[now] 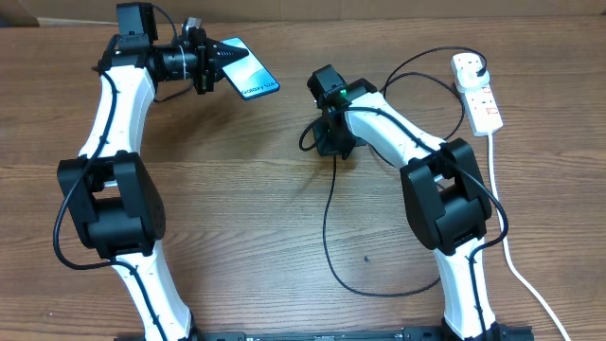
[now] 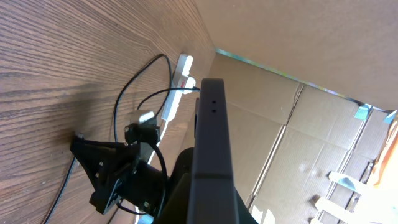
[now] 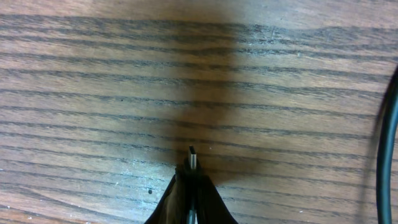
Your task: Plug charger to phone and switch on socket
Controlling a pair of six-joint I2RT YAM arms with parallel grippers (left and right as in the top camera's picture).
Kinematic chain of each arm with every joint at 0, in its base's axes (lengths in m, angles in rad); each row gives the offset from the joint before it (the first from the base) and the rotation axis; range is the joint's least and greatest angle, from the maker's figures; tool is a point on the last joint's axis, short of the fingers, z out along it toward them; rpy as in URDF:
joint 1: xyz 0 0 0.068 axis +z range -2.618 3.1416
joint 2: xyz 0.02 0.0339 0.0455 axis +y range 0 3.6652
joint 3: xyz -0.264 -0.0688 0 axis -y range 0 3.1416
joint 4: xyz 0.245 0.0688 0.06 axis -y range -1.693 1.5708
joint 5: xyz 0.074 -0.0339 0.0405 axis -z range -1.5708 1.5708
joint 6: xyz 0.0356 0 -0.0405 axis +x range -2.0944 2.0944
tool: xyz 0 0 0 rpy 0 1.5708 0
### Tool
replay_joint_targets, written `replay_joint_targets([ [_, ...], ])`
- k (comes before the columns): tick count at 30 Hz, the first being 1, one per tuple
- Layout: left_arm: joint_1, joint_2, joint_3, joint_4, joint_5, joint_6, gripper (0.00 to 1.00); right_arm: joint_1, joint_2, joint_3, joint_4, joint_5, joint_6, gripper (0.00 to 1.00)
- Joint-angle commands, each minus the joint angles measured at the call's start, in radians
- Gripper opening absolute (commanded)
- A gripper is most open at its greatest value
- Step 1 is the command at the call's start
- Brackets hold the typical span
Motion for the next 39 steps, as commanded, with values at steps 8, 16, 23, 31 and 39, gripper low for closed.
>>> replay_joint_targets([
  [8,-0.006,0.003,0.014,0.002,0.044,0.047,0.04,-0.055,-0.056,0.034,-0.055,-0.364,-0.043,0.04],
  [16,-0.006,0.003,0.014,0.002,0.051,0.182,0.04,-0.077,-0.168,0.035,-0.111,-0.745,-0.281,0.04],
  [23,-0.006,0.003,0.014,0.006,0.085,0.352,0.04,-0.077,-0.174,0.035,-0.196,-0.975,-0.439,0.04],
  [31,-0.006,0.003,0.014,0.018,0.096,0.405,0.04,-0.077,-0.174,0.035,-0.223,-1.154,-0.463,0.04],
  [39,-0.006,0.003,0.014,0.032,0.103,0.4,0.04,-0.077,-0.174,0.035,-0.154,-1.347,-0.353,0.04],
])
